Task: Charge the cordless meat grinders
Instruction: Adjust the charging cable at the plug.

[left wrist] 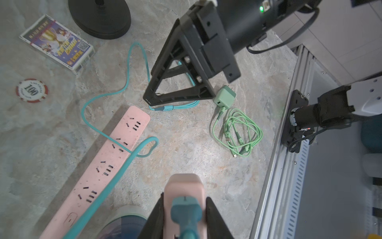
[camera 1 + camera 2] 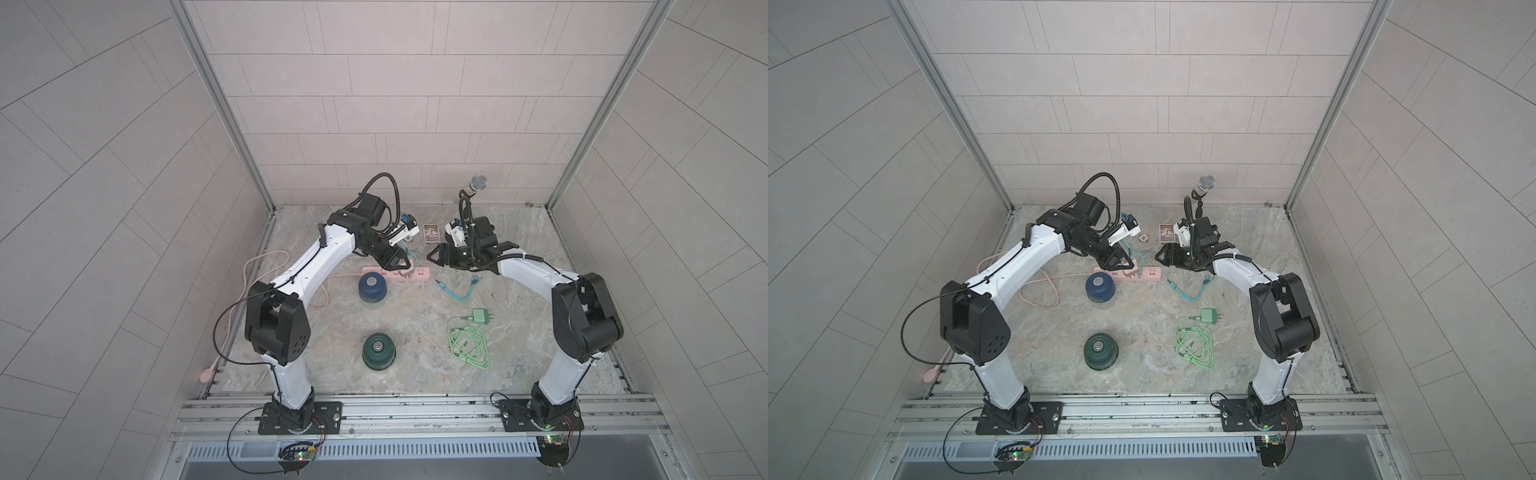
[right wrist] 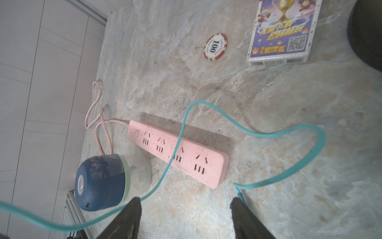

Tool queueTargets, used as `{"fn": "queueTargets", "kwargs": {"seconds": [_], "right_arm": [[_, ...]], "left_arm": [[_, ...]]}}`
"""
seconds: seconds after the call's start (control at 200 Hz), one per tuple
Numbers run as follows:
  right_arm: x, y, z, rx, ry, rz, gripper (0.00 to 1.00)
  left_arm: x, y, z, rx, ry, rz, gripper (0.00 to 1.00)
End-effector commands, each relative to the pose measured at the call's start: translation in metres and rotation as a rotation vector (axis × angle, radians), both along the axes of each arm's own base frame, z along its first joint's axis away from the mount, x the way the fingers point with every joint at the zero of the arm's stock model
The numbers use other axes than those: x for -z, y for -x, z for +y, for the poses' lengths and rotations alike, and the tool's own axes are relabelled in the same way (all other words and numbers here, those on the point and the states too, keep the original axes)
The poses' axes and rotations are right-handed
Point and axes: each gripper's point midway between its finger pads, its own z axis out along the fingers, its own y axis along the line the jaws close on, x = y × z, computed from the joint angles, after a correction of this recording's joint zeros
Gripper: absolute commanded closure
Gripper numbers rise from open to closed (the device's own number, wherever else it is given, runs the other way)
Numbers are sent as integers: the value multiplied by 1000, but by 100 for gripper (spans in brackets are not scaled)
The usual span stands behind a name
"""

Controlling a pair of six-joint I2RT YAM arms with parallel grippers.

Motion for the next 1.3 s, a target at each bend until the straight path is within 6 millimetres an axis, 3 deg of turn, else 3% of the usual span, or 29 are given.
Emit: {"fn": "queueTargets", "kwargs": {"seconds": [0.0,0.65,0.961,1.136,1.296], "right_arm": [[6,-4,5,43,9,60,30],[59,-51,64,100,-45,184,31],[75,-57,101,51,-99,213,35],[80,-66,105,62,-124,205,50],[62,-74,101,69,-176,176,82]], "left_arm": [[-10,5,8,61,-24,-101,100],[-14,18,7,34,42,-107,100],[-14,21,8,30,41,-105,100],[-15,22,8,36,47,-107,100],[-11,17,14,41,4,-141,100]]}}
